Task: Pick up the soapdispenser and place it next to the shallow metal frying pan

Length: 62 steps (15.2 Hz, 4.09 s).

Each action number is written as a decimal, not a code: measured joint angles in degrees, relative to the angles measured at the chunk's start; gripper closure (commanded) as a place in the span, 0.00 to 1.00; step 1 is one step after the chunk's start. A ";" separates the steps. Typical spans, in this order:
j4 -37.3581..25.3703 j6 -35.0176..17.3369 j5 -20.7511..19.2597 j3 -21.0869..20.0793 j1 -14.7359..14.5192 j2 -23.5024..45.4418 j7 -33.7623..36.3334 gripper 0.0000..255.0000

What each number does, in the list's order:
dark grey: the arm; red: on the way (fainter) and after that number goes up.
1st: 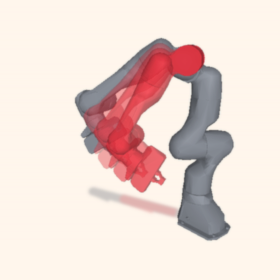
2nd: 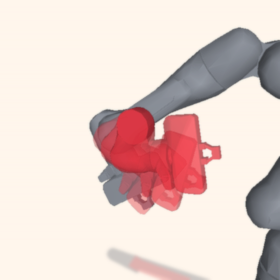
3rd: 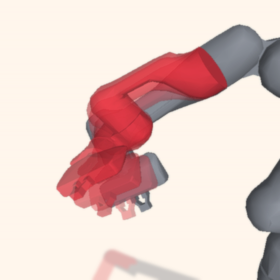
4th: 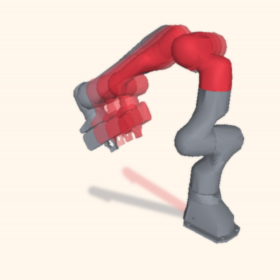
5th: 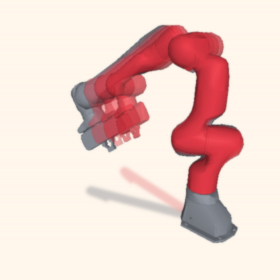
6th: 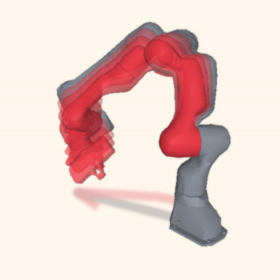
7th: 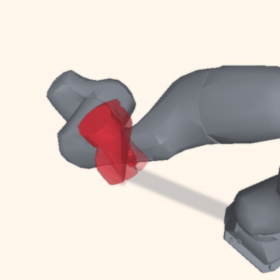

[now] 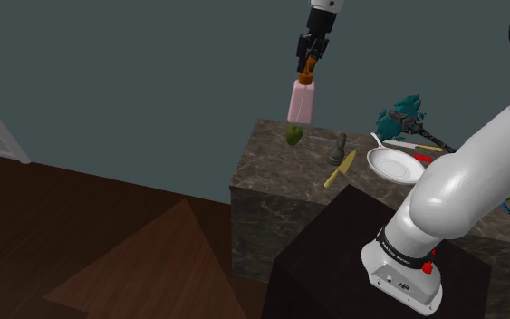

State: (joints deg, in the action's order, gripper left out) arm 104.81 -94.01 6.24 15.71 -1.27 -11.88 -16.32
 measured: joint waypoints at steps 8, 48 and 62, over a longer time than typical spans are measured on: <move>3.12 3.23 -2.04 1.31 1.57 -6.30 -2.00 1.00; 6.46 21.88 -31.97 32.05 16.43 -34.43 -43.46 1.00; 18.12 13.34 -35.59 35.27 18.39 -38.27 -42.55 1.00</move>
State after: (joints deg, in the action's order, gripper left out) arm 122.93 -80.67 -29.34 50.98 17.12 -50.14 -58.87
